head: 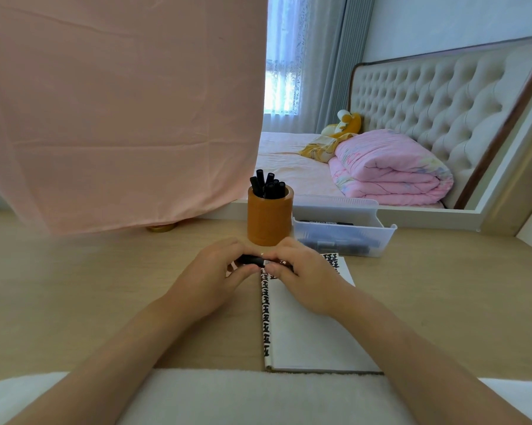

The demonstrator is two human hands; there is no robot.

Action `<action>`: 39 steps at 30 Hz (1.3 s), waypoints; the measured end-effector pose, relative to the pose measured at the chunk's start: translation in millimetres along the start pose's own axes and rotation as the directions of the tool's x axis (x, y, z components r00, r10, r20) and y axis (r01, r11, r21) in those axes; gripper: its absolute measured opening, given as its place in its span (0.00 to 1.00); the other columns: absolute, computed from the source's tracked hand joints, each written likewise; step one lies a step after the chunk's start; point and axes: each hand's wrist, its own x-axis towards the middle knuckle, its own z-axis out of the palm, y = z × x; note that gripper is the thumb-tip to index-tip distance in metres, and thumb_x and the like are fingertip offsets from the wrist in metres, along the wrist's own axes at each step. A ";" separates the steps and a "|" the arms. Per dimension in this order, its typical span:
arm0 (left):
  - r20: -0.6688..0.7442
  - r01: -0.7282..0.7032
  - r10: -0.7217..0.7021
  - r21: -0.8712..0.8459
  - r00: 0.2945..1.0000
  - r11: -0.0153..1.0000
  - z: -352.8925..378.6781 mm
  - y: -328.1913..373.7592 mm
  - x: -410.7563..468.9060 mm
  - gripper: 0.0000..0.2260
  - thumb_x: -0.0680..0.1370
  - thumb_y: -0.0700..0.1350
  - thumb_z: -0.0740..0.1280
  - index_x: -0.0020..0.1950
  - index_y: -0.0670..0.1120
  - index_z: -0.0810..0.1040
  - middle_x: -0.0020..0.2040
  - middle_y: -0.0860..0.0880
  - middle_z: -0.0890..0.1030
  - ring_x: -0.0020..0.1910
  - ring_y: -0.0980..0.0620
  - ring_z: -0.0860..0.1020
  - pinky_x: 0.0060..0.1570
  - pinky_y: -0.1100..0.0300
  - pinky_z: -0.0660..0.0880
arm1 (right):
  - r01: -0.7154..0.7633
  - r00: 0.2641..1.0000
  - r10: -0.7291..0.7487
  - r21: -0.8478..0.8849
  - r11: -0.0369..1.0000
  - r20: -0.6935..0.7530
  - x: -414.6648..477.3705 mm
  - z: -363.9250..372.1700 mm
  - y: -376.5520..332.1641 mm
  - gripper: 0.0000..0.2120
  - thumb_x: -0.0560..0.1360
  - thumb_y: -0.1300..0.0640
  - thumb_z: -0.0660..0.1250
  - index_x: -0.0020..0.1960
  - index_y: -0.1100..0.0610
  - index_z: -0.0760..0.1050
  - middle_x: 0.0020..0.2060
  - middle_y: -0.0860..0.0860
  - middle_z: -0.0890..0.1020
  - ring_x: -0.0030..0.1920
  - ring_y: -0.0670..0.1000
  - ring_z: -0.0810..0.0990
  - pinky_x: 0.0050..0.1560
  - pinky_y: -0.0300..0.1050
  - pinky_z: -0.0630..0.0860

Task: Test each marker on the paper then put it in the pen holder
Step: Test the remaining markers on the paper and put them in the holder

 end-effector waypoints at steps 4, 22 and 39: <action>-0.021 0.076 -0.075 0.043 0.997 0.996 -1.8 -1.6 7.9 0.19 0.79 0.56 0.64 0.70 0.61 0.68 0.58 0.65 0.73 0.58 0.64 0.71 0.53 0.67 0.70 | -0.040 0.996 0.040 -0.004 0.999 -0.081 3.8 -10.4 1.4 0.15 0.83 0.54 0.57 0.70 0.47 0.70 0.55 0.47 0.75 0.53 0.46 0.75 0.55 0.42 0.74; -0.136 0.344 -0.395 -0.293 0.908 0.892 22.5 -25.8 139.3 0.36 0.71 0.63 0.68 0.74 0.57 0.58 0.71 0.51 0.65 0.71 0.48 0.62 0.71 0.47 0.63 | -0.166 0.813 0.329 0.351 0.922 -0.481 119.7 -88.2 21.1 0.08 0.79 0.60 0.65 0.56 0.51 0.75 0.49 0.45 0.82 0.51 0.50 0.82 0.57 0.55 0.78; -0.269 0.192 -0.295 -0.351 0.917 0.917 31.9 -42.9 144.2 0.27 0.76 0.50 0.71 0.73 0.57 0.65 0.67 0.54 0.70 0.66 0.57 0.69 0.68 0.54 0.67 | -0.344 0.936 0.348 -0.076 0.936 0.050 159.0 -76.9 51.9 0.15 0.77 0.60 0.63 0.36 0.47 0.79 0.36 0.47 0.79 0.40 0.49 0.76 0.42 0.43 0.72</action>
